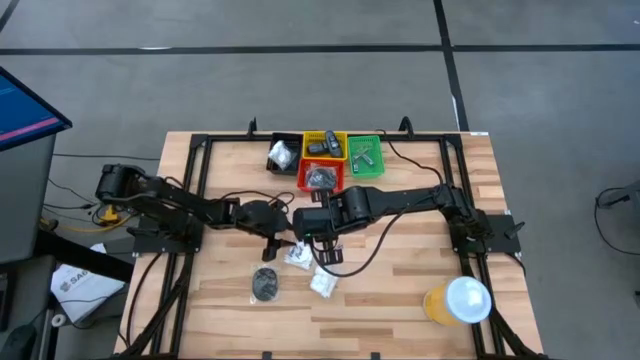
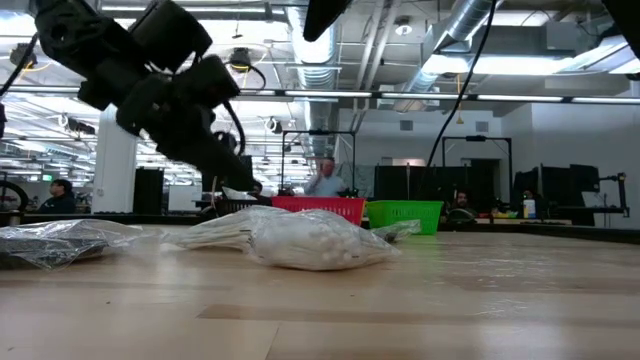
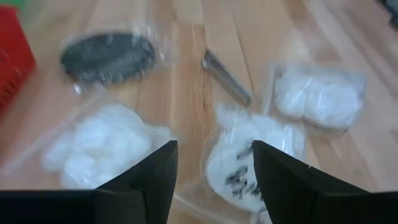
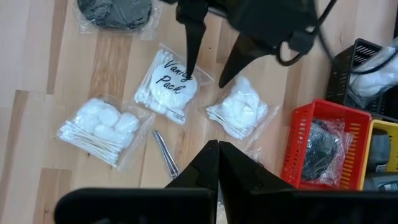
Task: Pick & Place Travel size toiletries
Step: Put the cotton pack into the black bin
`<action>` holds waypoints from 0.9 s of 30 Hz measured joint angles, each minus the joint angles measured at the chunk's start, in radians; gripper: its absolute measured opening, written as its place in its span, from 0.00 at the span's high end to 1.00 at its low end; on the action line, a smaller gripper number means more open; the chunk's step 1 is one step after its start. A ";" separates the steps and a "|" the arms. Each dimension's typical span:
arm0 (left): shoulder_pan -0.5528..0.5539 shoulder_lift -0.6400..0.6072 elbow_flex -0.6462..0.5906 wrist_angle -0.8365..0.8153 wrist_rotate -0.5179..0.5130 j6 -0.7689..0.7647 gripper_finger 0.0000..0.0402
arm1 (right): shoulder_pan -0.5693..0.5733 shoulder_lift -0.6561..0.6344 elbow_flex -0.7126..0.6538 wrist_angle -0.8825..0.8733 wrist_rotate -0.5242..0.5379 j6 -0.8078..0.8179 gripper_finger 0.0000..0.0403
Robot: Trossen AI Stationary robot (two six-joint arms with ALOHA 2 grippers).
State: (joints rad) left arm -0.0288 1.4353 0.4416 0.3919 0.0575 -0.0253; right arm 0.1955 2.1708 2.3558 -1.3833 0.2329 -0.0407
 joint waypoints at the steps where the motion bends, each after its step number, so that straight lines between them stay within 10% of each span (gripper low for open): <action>1: 0.000 0.016 0.000 0.002 0.000 0.000 0.50 | 0.000 0.000 0.000 0.001 0.000 0.000 1.00; 27: 0.002 0.224 0.001 0.139 0.092 0.032 0.56 | 0.000 0.000 0.000 0.008 0.000 -0.003 1.00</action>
State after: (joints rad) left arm -0.0265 1.6591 0.4423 0.5312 0.1490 0.0063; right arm 0.1959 2.1709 2.3558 -1.3758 0.2329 -0.0433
